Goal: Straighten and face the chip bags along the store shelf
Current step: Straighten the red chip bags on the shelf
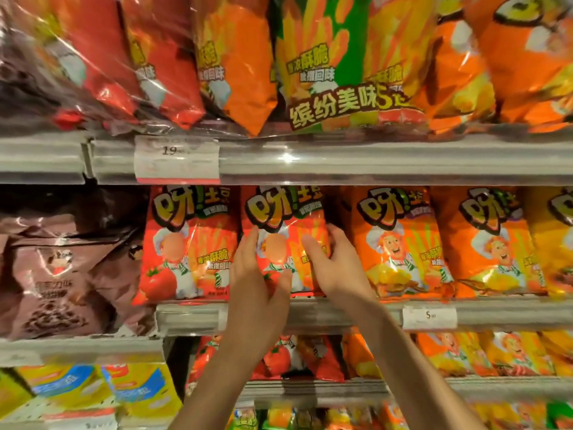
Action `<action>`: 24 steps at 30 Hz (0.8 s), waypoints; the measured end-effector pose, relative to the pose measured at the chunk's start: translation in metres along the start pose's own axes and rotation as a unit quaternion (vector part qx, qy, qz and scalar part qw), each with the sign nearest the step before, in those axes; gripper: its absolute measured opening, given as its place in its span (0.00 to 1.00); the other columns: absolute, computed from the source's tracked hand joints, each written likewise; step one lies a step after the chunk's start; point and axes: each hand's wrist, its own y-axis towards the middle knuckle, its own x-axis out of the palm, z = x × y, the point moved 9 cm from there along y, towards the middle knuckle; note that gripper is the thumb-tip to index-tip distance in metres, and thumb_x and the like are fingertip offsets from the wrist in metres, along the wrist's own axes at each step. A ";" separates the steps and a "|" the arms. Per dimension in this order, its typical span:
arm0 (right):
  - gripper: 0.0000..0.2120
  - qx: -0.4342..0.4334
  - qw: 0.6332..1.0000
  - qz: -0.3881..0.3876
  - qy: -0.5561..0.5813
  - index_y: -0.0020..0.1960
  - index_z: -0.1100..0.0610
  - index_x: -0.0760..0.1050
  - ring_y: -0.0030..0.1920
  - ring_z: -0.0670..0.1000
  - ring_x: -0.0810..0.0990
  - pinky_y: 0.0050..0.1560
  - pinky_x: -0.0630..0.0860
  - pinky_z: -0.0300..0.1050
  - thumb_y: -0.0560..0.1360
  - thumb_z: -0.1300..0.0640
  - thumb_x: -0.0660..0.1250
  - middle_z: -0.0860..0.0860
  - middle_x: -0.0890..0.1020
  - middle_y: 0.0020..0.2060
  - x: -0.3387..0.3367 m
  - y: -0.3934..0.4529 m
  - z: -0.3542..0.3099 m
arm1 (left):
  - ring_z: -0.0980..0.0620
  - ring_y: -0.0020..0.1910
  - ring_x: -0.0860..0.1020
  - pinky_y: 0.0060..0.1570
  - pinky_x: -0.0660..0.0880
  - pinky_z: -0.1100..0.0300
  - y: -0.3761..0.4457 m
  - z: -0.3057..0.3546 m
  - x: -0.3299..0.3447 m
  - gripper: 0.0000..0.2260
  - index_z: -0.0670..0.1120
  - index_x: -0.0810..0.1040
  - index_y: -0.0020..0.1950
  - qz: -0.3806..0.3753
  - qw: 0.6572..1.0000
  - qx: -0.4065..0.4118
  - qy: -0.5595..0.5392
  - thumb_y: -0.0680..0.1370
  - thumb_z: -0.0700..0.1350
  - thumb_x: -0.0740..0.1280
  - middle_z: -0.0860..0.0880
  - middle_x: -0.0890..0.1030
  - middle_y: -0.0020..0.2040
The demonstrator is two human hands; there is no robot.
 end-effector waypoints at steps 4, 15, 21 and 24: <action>0.35 -0.010 1.000 0.006 0.013 0.77 0.51 0.63 0.70 0.51 0.72 0.71 0.69 0.52 0.75 0.35 0.64 0.50 0.73 0.70 -0.013 0.013 -0.010 | 0.61 0.77 0.54 0.75 0.57 0.57 0.016 0.000 0.008 0.38 0.57 0.45 0.81 -0.038 0.990 -0.084 -0.107 0.80 0.57 0.67 0.60 0.53 0.80; 0.41 0.075 0.996 -0.045 0.026 0.80 0.50 0.57 0.72 0.56 0.69 0.65 0.64 0.48 0.75 0.27 0.56 0.52 0.70 0.74 0.000 0.019 -0.009 | 0.45 0.76 0.64 0.73 0.61 0.49 0.067 -0.018 0.021 0.35 0.55 0.50 0.82 -0.053 0.971 -0.181 -0.148 0.80 0.66 0.57 0.48 0.63 0.79; 0.40 0.080 0.996 -0.005 0.049 0.78 0.52 0.59 0.70 0.52 0.72 0.68 0.68 0.49 0.75 0.28 0.59 0.49 0.72 0.71 -0.010 -0.004 -0.008 | 0.48 0.76 0.63 0.70 0.60 0.52 0.058 -0.020 0.027 0.35 0.54 0.48 0.82 -0.036 0.966 -0.175 -0.189 0.80 0.63 0.60 0.49 0.62 0.79; 0.43 0.092 0.992 -0.030 0.084 0.77 0.49 0.61 0.67 0.48 0.71 0.66 0.67 0.47 0.71 0.24 0.61 0.43 0.72 0.69 -0.011 0.009 -0.013 | 0.48 0.73 0.66 0.69 0.62 0.50 0.065 -0.026 0.025 0.35 0.56 0.52 0.81 -0.045 0.962 -0.195 -0.188 0.78 0.68 0.58 0.51 0.65 0.77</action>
